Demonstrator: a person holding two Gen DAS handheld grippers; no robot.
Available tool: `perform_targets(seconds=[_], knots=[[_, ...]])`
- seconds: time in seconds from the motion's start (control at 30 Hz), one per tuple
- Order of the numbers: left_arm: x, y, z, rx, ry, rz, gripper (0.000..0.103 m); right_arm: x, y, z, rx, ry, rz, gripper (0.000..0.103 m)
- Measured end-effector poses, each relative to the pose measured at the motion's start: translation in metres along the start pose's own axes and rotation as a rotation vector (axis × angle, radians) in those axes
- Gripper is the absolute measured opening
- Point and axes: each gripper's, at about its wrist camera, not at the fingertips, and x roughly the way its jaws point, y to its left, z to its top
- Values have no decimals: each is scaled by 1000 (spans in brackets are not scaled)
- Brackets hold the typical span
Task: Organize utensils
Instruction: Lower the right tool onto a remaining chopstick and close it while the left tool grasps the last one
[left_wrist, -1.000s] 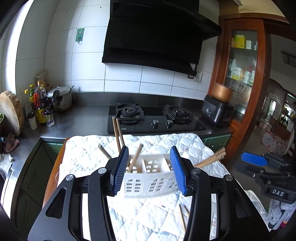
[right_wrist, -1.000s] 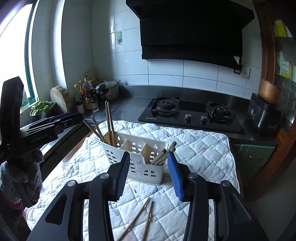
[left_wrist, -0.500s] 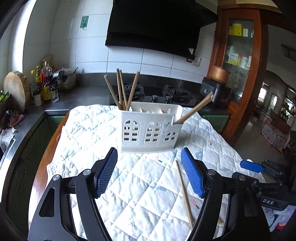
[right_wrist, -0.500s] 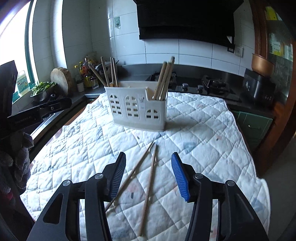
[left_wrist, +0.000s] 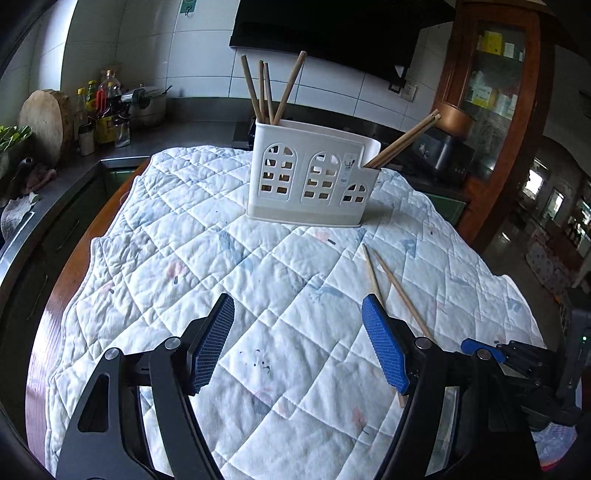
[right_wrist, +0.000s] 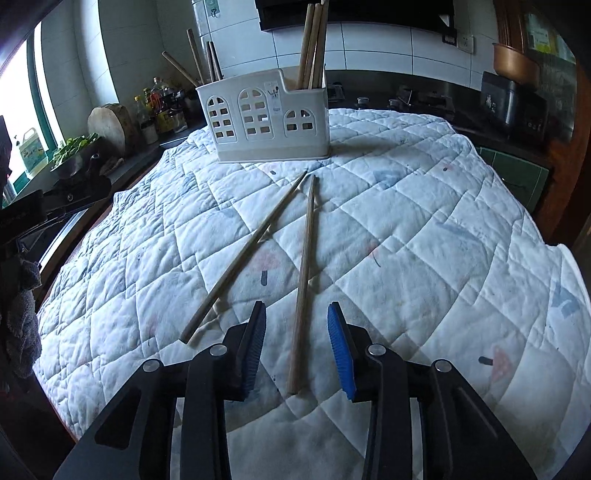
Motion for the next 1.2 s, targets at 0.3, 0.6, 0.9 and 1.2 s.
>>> perform_targets(seconds=[0.3,0.6,0.9,1.2], knots=[[6,2,-17,-5,38,2,72,18,4,2,2,29,-13,21],[17,-9,-31,18,81,-26,71,29,2,2,-1,52,-56,8],[35,-48,-52,76,154,-101,69,15,-5,4,19,16,-53,7],[55,-75,-56,100,199,-156,43,-26,-18,12,51,-87,-46,7]])
